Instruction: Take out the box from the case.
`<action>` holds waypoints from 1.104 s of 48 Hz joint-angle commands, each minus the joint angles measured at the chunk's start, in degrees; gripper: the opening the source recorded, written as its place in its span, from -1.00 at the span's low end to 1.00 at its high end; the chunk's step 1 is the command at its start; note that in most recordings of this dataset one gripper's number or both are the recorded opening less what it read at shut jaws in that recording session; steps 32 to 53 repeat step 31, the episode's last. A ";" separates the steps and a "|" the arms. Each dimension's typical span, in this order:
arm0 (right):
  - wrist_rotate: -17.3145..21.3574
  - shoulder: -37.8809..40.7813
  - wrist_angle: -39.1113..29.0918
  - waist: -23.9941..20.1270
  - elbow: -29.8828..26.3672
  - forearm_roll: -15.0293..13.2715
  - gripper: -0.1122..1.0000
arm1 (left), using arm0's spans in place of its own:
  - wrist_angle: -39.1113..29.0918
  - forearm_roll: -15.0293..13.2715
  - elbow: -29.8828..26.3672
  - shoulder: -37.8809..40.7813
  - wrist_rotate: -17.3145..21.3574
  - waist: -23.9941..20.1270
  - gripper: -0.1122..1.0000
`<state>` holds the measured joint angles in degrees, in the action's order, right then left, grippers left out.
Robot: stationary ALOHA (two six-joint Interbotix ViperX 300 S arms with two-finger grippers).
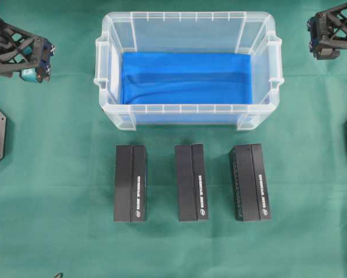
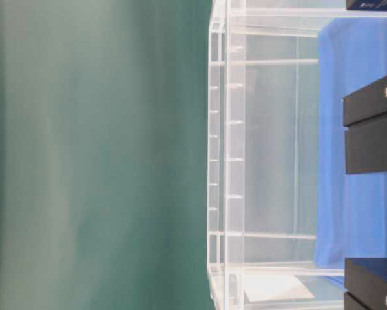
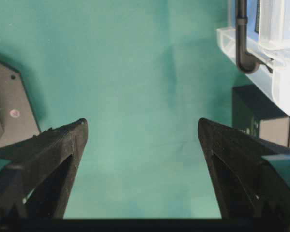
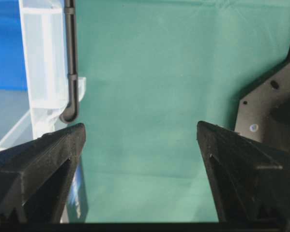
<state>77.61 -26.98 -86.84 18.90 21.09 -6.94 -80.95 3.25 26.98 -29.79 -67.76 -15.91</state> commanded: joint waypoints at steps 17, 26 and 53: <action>-0.35 -0.26 0.09 0.18 -0.44 0.00 0.81 | 0.09 -0.09 -1.14 -0.53 0.26 0.18 0.83; -1.58 -0.26 0.18 0.18 -0.53 0.00 0.81 | 0.09 -0.09 -1.23 -0.62 0.35 0.09 0.83; -1.67 -0.26 0.09 0.18 -0.44 0.00 0.81 | 0.09 -0.09 -1.23 -0.62 0.35 0.09 0.83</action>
